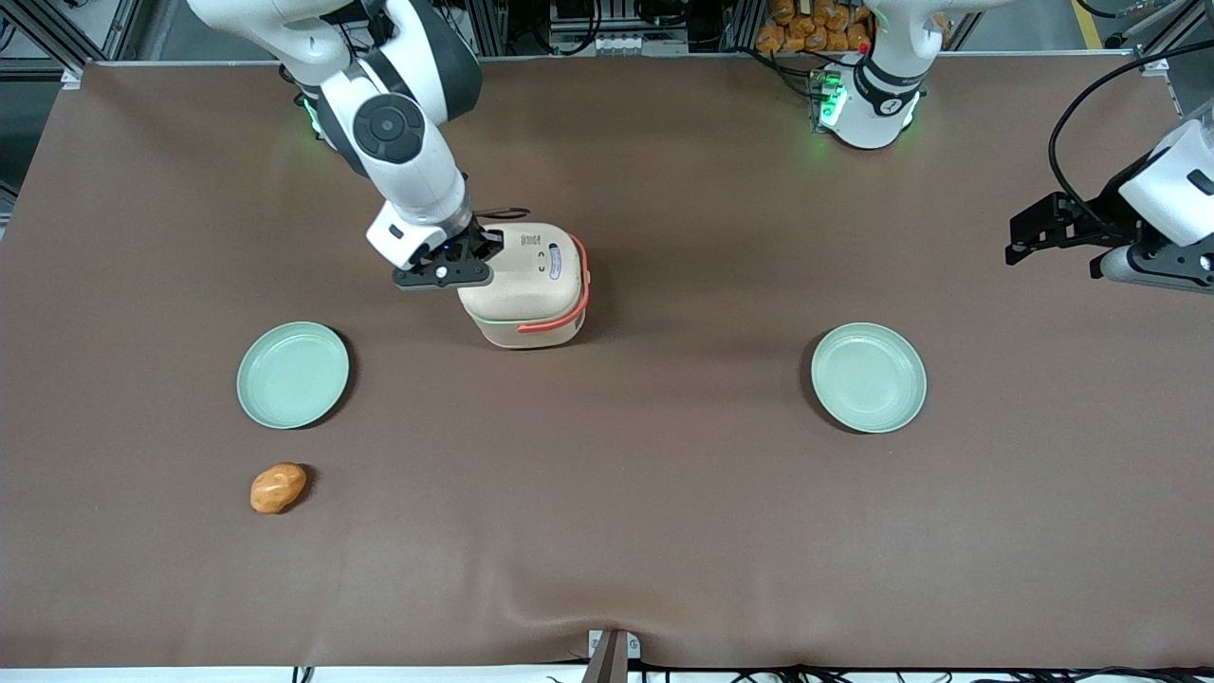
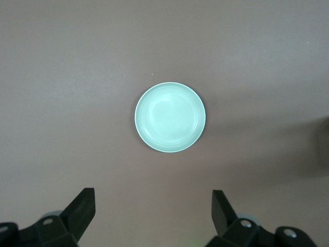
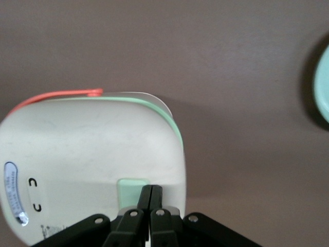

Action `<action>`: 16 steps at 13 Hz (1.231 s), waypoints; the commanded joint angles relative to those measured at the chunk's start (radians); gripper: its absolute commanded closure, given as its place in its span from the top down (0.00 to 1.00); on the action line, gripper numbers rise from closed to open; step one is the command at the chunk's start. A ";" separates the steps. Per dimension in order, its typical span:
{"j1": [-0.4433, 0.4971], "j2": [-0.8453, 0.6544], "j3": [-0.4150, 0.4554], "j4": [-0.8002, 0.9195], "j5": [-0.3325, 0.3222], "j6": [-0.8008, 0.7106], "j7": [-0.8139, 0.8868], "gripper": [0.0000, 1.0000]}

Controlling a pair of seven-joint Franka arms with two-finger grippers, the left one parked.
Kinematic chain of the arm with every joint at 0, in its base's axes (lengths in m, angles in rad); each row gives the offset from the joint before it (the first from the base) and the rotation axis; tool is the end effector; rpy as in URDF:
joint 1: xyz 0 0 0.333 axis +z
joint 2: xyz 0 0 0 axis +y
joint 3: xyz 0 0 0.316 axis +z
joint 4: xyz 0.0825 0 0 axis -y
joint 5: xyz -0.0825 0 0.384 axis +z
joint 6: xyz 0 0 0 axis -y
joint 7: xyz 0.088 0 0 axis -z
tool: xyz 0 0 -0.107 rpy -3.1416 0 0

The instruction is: Press rice cooker button with right arm

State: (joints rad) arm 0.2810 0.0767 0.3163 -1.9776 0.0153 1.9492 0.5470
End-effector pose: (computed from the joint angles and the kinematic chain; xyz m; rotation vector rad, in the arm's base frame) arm 0.4646 0.3141 0.4228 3.1134 0.0689 -0.1647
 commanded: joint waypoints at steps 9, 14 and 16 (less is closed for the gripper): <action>-0.042 -0.075 -0.357 0.468 0.043 -0.432 -0.287 1.00; -0.062 -0.098 -0.534 0.445 0.040 -0.478 -0.582 1.00; -0.086 -0.120 -0.536 0.409 0.023 -0.475 -0.601 1.00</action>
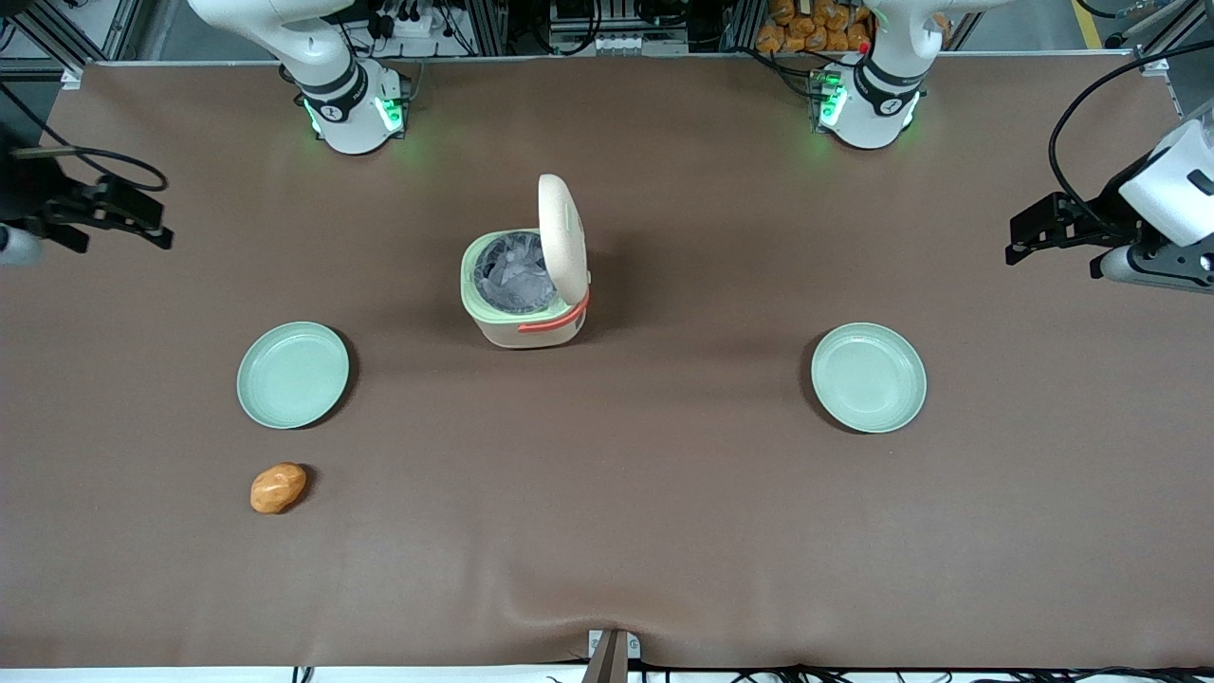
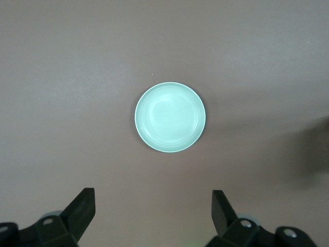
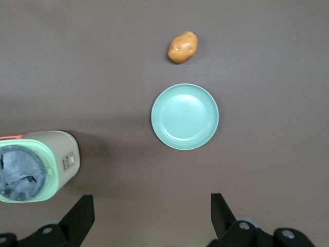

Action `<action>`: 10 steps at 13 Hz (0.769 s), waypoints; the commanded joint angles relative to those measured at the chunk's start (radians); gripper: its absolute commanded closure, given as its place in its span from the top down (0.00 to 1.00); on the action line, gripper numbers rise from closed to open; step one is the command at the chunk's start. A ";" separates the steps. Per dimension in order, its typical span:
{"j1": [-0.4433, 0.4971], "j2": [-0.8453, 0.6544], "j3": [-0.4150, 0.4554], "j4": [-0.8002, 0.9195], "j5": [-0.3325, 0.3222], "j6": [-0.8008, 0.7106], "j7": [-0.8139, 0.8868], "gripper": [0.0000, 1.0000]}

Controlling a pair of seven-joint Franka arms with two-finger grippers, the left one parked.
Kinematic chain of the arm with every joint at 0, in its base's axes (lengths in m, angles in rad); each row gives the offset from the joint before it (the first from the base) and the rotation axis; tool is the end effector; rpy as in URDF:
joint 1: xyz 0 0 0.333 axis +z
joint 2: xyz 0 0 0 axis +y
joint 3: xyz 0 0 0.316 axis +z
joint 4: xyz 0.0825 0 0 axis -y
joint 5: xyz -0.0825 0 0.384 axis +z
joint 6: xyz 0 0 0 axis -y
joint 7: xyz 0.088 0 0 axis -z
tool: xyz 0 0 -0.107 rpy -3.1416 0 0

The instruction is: Press rice cooker button with right arm

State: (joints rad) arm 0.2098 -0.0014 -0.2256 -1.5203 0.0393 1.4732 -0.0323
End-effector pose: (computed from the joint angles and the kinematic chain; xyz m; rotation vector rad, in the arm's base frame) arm 0.5443 -0.0042 0.6406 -3.1001 -0.0301 0.0694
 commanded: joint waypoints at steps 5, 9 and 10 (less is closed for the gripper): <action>-0.029 -0.077 0.002 -0.083 -0.018 0.009 -0.069 1.00; -0.029 -0.088 0.003 -0.084 -0.016 0.004 -0.069 1.00; -0.029 -0.088 0.003 -0.083 -0.016 0.001 -0.066 1.00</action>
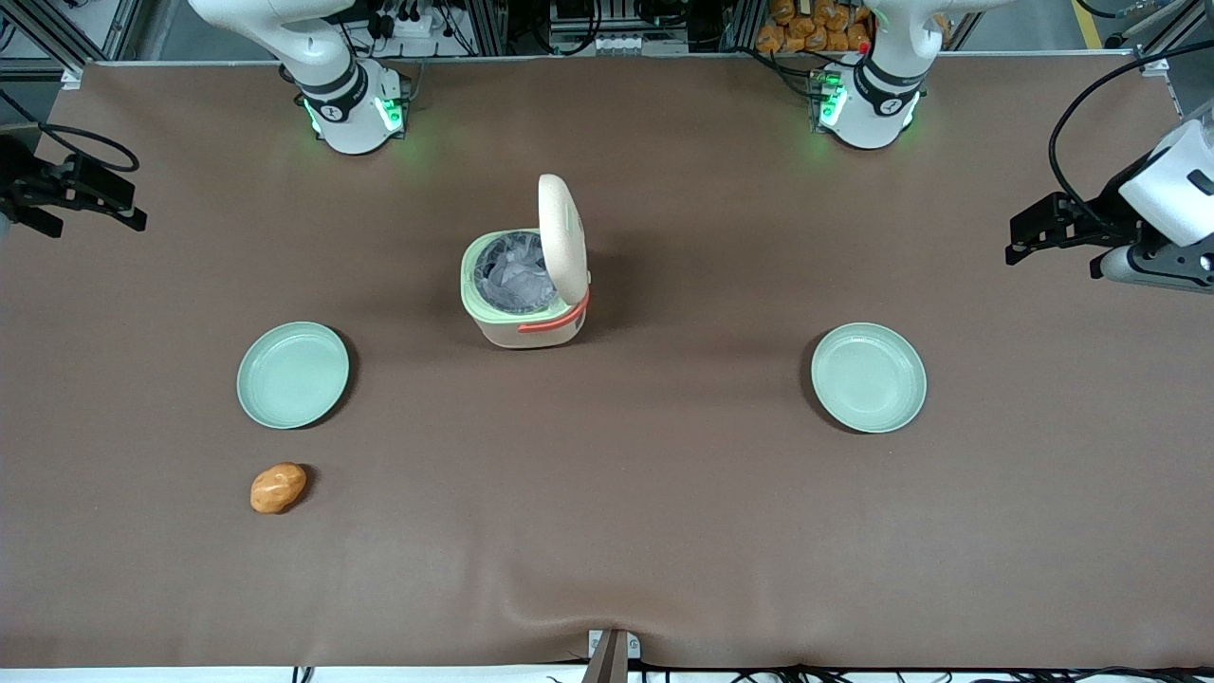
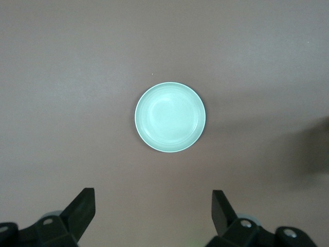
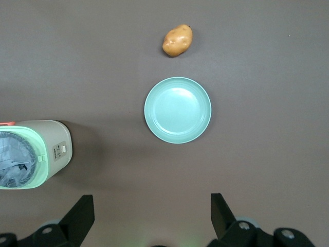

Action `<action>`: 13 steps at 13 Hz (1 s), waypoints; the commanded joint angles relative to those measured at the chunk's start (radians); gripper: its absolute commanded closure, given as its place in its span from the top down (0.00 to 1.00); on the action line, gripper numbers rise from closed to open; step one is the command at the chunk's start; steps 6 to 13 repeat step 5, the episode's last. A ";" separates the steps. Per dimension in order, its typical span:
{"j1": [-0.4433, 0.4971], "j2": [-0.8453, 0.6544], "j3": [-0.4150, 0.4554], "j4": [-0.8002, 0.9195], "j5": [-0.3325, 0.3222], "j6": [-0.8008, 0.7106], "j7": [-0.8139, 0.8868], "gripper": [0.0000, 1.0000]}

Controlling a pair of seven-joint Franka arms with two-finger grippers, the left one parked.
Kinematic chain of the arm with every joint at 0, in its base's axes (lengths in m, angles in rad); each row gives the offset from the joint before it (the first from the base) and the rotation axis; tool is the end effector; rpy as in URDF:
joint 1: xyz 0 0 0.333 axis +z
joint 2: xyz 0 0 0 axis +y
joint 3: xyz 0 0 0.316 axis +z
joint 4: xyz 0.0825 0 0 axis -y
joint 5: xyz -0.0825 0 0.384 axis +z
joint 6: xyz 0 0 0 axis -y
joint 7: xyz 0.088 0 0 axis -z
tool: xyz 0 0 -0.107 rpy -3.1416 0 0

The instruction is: Press rice cooker button with right arm

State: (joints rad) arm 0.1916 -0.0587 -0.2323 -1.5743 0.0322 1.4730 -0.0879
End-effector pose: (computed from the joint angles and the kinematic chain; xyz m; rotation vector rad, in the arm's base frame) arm 0.5261 -0.0217 0.6455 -3.0916 -0.0778 0.0636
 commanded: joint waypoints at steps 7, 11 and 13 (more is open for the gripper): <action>-0.011 -0.030 0.010 -0.020 -0.012 0.000 -0.007 1.00; -0.011 -0.030 0.010 -0.020 -0.012 0.000 -0.007 1.00; -0.011 -0.030 0.010 -0.020 -0.012 0.000 -0.007 1.00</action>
